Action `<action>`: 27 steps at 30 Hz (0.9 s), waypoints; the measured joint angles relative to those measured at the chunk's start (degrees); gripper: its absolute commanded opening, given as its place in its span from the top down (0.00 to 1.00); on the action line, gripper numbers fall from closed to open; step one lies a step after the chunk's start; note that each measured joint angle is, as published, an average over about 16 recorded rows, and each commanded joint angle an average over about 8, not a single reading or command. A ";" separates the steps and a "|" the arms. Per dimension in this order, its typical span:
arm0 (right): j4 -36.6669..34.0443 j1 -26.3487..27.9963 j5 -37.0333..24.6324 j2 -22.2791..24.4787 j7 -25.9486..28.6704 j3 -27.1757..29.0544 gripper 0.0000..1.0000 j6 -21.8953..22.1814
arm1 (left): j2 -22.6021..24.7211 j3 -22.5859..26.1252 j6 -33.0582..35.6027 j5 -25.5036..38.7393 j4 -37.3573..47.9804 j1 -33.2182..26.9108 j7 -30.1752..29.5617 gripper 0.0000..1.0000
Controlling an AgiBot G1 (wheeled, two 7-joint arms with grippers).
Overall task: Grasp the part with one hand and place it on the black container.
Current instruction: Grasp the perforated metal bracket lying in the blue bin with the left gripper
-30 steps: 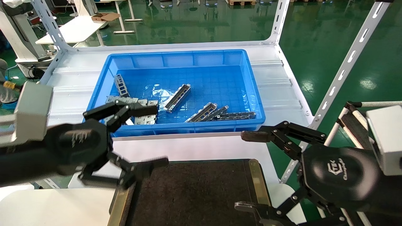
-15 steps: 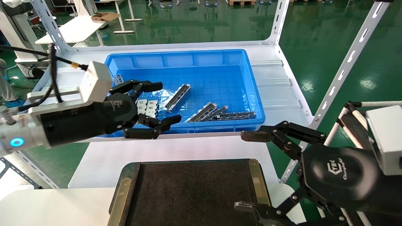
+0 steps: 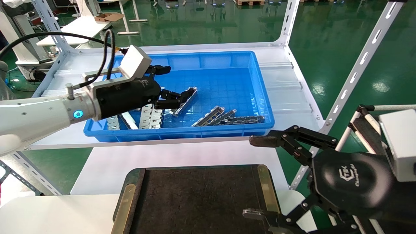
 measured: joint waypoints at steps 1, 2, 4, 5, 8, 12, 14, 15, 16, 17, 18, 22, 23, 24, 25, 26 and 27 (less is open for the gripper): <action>0.00 0.00 0.00 0.00 0.00 0.00 0.00 0.00 | 0.85 0.25 -0.81 0.62 1.38 -0.53 0.34 0.00; 0.00 0.00 0.00 0.00 0.00 0.00 0.00 0.00 | 1.69 0.48 -1.61 1.21 2.79 -1.05 0.71 0.00; 0.00 0.00 0.00 0.00 0.00 -0.01 0.00 0.00 | 3.32 0.88 -3.10 2.23 5.60 -2.03 1.47 0.00; 0.00 0.00 0.00 0.00 0.00 -0.01 0.00 0.00 | 4.14 1.07 -3.85 2.69 7.04 -2.51 1.89 0.00; 0.00 0.00 0.01 0.00 -0.01 -0.01 0.00 0.00 | 6.49 1.51 -5.90 3.84 11.27 -3.80 3.26 0.00; 0.00 0.00 0.01 0.01 -0.01 -0.02 0.00 0.01 | 9.32 1.85 -8.08 4.76 16.74 -5.26 5.20 0.00; 0.00 0.00 0.01 0.01 -0.01 -0.02 0.00 0.01 | 10.54 1.92 -8.87 4.97 19.30 -5.92 6.16 0.00; 0.00 0.01 0.01 0.01 -0.01 -0.02 0.00 0.01 | 11.09 1.93 -9.21 5.03 20.52 -6.22 6.65 0.00; 0.00 0.01 0.02 0.01 -0.01 -0.02 0.00 0.01 | 11.63 1.93 -9.53 5.08 21.70 -6.51 7.16 0.00; 0.00 0.01 0.02 0.01 -0.01 -0.02 0.00 0.01 | 12.13 1.91 -9.84 5.09 22.86 -6.78 7.68 0.00; 0.00 0.01 0.02 0.01 -0.01 -0.03 0.00 0.01 | 12.60 1.87 -10.12 5.07 23.97 -7.04 8.18 0.00; 0.00 0.01 0.02 0.01 -0.02 -0.03 0.20 0.01 | 14.22 1.60 -11.01 4.75 28.04 -7.91 10.09 0.26; 0.00 0.01 0.02 0.01 -0.02 -0.03 0.33 0.01 | 14.56 1.51 -11.18 4.61 28.97 -8.10 10.52 0.39; 0.00 0.01 0.02 0.01 -0.02 -0.03 0.45 0.01 | 14.87 1.41 -11.33 4.45 29.84 -8.28 10.92 0.51; 0.00 0.01 0.02 0.01 -0.02 -0.04 0.58 0.01 | 15.15 1.30 -11.47 4.27 30.67 -8.45 11.29 0.64; 0.00 0.01 0.03 0.01 -0.02 -0.04 0.70 0.02 | 15.42 1.19 -11.58 4.08 31.45 -8.61 11.65 0.76; 0.00 0.01 0.03 0.02 -0.02 -0.04 0.83 0.02 | 15.64 1.08 -11.66 3.88 32.17 -8.75 11.98 0.89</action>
